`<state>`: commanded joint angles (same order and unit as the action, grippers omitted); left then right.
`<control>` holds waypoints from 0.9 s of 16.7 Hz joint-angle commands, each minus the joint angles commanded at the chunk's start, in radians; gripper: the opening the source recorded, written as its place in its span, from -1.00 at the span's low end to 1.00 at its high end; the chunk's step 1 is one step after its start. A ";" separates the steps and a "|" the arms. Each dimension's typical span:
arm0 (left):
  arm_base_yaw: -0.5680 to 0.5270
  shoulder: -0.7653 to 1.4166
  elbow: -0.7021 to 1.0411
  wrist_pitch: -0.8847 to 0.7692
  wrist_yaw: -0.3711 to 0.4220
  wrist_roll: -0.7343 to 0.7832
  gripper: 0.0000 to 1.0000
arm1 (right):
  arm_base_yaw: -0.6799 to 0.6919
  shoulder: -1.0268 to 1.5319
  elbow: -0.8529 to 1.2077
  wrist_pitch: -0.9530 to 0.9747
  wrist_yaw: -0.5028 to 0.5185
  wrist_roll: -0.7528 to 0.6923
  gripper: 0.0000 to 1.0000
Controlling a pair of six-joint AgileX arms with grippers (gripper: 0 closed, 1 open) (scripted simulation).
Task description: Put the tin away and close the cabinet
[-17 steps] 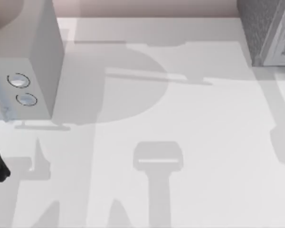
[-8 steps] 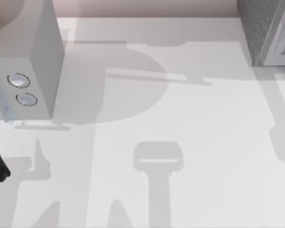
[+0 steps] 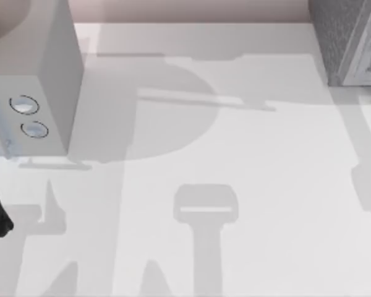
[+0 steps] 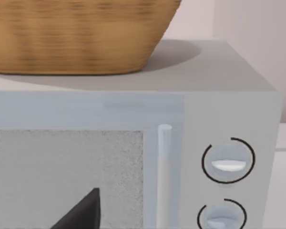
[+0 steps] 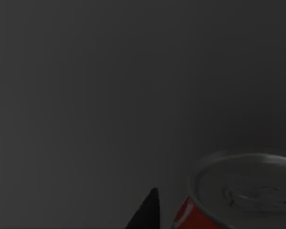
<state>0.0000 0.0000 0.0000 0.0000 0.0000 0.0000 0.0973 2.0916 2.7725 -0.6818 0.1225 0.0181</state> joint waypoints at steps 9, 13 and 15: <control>0.000 0.000 0.000 0.000 0.000 0.000 1.00 | 0.000 0.000 0.000 0.000 0.000 0.000 1.00; 0.000 0.000 0.000 0.000 0.000 0.000 1.00 | 0.002 -0.009 -0.010 0.005 -0.002 -0.001 1.00; 0.000 0.000 0.000 0.000 0.000 0.000 1.00 | 0.002 -0.057 -0.060 0.031 -0.013 -0.006 1.00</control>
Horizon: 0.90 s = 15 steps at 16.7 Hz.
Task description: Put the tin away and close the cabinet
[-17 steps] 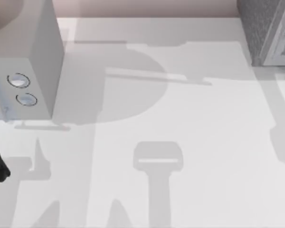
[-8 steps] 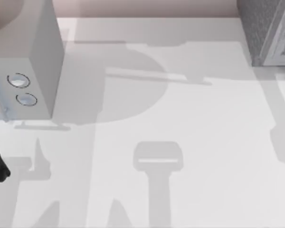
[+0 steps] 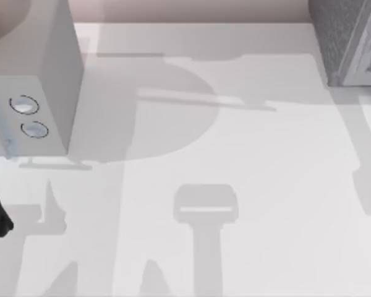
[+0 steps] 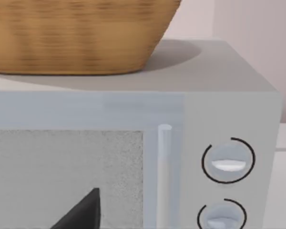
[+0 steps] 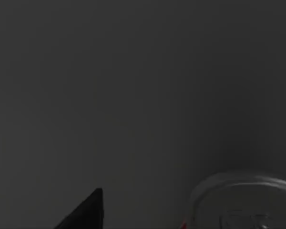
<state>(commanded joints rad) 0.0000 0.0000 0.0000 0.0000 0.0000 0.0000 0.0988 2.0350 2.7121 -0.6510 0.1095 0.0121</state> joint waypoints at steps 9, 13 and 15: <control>0.000 0.000 0.000 0.000 0.000 0.000 1.00 | -0.029 -0.644 -0.737 0.258 -0.080 -0.044 1.00; 0.000 0.000 0.000 0.000 0.000 0.000 1.00 | -0.050 -1.041 -1.305 0.392 -0.109 -0.056 1.00; 0.000 0.000 0.000 0.000 0.000 0.000 1.00 | -0.059 -1.237 -1.602 0.453 -0.118 -0.058 1.00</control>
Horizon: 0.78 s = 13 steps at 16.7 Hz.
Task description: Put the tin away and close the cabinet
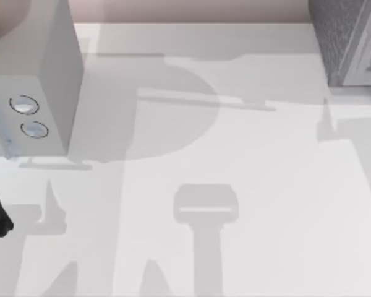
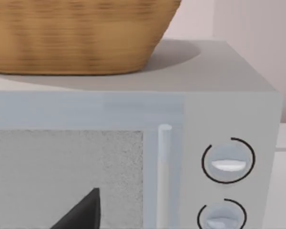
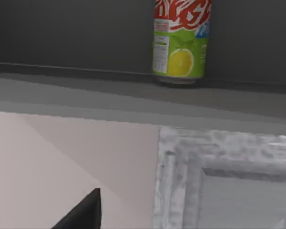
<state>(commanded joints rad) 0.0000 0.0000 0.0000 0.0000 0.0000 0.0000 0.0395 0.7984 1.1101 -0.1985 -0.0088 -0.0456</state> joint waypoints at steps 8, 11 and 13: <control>0.000 0.000 0.000 0.000 0.000 0.000 1.00 | -0.031 -0.620 -0.877 0.164 -0.004 0.024 1.00; 0.000 0.000 0.000 0.000 0.000 0.000 1.00 | -0.037 -0.746 -1.040 0.189 0.004 0.038 1.00; 0.000 0.000 0.000 0.000 0.000 0.000 1.00 | -0.039 -0.789 -1.097 0.197 0.008 0.044 1.00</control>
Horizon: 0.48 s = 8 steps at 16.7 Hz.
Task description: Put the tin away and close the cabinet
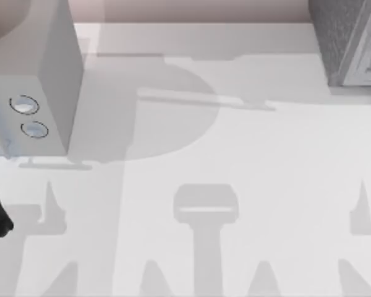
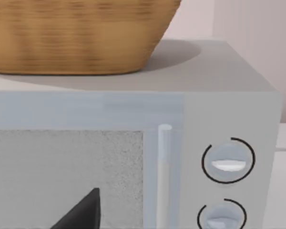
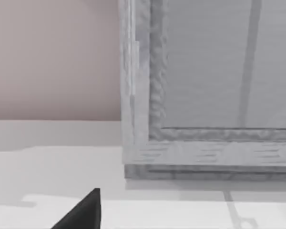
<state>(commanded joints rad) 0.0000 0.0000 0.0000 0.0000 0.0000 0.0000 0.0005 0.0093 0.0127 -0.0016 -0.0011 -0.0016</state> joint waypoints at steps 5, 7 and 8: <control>0.000 0.000 0.000 0.000 0.000 0.000 1.00 | 0.000 -0.009 -0.013 0.002 0.001 0.002 1.00; 0.000 0.000 0.000 0.000 0.000 0.000 1.00 | 0.002 -0.004 -0.012 0.001 0.000 0.001 1.00; 0.000 0.000 0.000 0.000 0.000 0.000 1.00 | -0.007 0.007 -0.008 0.012 -0.011 0.001 1.00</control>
<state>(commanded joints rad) 0.0000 0.0000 0.0000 0.0000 0.0000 0.0000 -0.0070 0.0164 0.0051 0.0107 -0.0118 -0.0003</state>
